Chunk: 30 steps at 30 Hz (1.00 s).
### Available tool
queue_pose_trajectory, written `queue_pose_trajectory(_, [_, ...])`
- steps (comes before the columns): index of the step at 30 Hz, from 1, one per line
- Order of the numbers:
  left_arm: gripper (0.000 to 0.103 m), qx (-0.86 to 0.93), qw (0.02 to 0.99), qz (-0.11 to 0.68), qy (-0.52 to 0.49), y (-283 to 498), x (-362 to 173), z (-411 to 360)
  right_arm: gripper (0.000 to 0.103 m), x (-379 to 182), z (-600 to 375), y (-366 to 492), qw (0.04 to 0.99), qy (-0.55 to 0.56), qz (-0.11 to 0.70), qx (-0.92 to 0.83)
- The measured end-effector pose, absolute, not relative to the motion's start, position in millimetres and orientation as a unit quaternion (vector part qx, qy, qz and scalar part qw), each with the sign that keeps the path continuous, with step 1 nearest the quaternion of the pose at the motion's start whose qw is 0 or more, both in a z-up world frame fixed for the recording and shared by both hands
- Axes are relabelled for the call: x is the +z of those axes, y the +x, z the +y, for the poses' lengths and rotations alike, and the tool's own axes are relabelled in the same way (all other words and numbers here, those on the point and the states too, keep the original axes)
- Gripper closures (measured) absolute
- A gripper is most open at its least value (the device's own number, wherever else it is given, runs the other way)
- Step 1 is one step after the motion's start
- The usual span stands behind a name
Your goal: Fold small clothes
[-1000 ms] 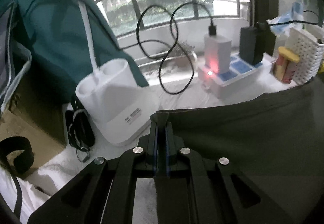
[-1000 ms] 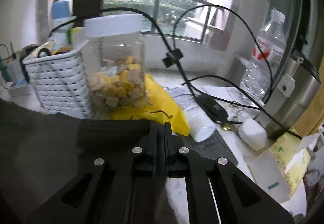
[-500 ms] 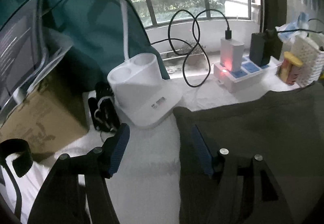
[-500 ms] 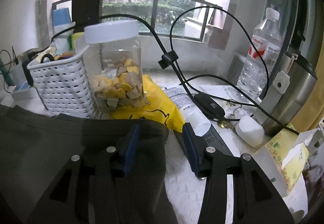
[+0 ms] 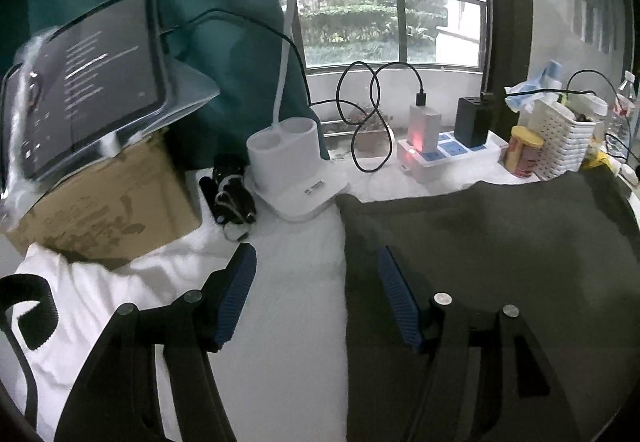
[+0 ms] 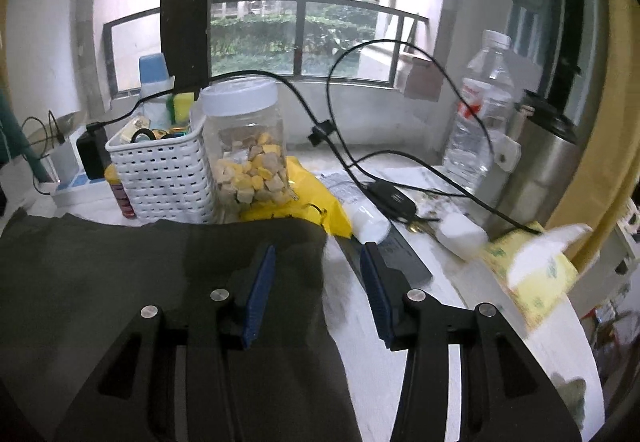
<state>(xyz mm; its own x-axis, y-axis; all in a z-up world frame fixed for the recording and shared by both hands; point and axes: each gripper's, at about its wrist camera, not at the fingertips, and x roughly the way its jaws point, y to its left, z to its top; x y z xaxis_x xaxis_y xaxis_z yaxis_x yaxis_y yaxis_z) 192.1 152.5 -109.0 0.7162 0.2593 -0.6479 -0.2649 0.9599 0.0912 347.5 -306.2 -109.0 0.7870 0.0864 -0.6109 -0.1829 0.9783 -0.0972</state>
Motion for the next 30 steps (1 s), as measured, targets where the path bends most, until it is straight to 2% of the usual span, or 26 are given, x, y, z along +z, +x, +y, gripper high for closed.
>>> queue_pose_trajectory(17, [0.039, 0.111, 0.929, 0.350, -0.036, 110.8, -118.5, 137.6, 0.056, -105.7, -356.9, 244.1, 0.942, -0.069, 0.326, 0.038])
queue_pose_trajectory(30, [0.039, 0.092, 0.919, 0.380, -0.059, 70.3, -140.3, 128.8, 0.056, -137.1, -381.8, 184.6, 0.930, -0.038, 0.362, 0.040])
